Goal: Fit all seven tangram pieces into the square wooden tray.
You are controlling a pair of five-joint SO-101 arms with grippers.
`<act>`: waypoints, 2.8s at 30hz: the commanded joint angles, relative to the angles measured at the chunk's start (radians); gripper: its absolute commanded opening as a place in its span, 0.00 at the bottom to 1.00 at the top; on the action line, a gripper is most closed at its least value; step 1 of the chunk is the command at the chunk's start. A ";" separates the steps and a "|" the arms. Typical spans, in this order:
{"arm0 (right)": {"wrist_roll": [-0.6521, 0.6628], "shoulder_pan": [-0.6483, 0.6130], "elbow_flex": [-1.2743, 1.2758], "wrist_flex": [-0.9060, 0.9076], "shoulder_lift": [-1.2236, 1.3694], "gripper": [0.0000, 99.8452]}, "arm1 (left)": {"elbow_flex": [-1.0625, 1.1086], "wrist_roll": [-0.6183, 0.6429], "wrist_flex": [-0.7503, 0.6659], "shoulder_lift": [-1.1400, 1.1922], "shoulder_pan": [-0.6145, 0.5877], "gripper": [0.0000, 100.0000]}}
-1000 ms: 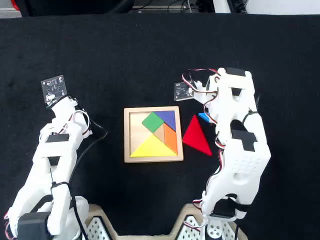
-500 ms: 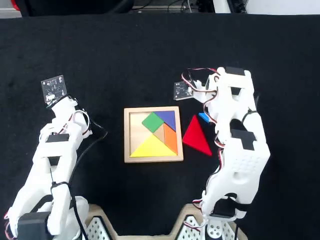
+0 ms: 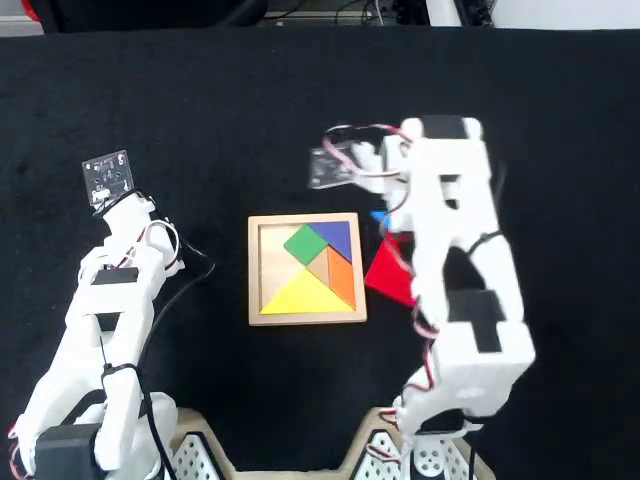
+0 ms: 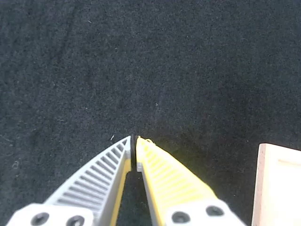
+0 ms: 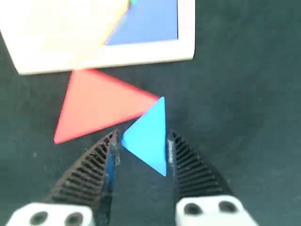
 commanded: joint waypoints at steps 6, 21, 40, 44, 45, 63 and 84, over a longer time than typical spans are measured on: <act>-0.207 -0.264 -0.008 -0.130 0.004 0.08 | -0.004 -0.008 -0.018 -0.031 0.012 0.03; -0.342 -0.445 -0.262 -0.143 0.312 0.08 | -0.002 -0.008 -0.018 -0.031 0.012 0.03; -0.344 -0.445 -0.383 -0.041 0.401 0.23 | -0.002 -0.008 -0.018 -0.031 0.012 0.03; -0.344 -0.445 -0.387 -0.041 0.398 0.23 | -0.002 -0.008 -0.018 -0.031 0.012 0.03; -0.344 -0.442 -0.390 -0.041 0.395 0.23 | -0.002 -0.008 -0.018 -0.031 0.012 0.03; -0.342 -0.241 -0.110 0.255 -0.338 0.10 | -0.002 -0.008 -0.018 -0.031 0.012 0.03; -0.921 0.003 0.618 -0.321 -0.527 0.11 | -0.002 -0.008 -0.017 -0.031 0.012 0.03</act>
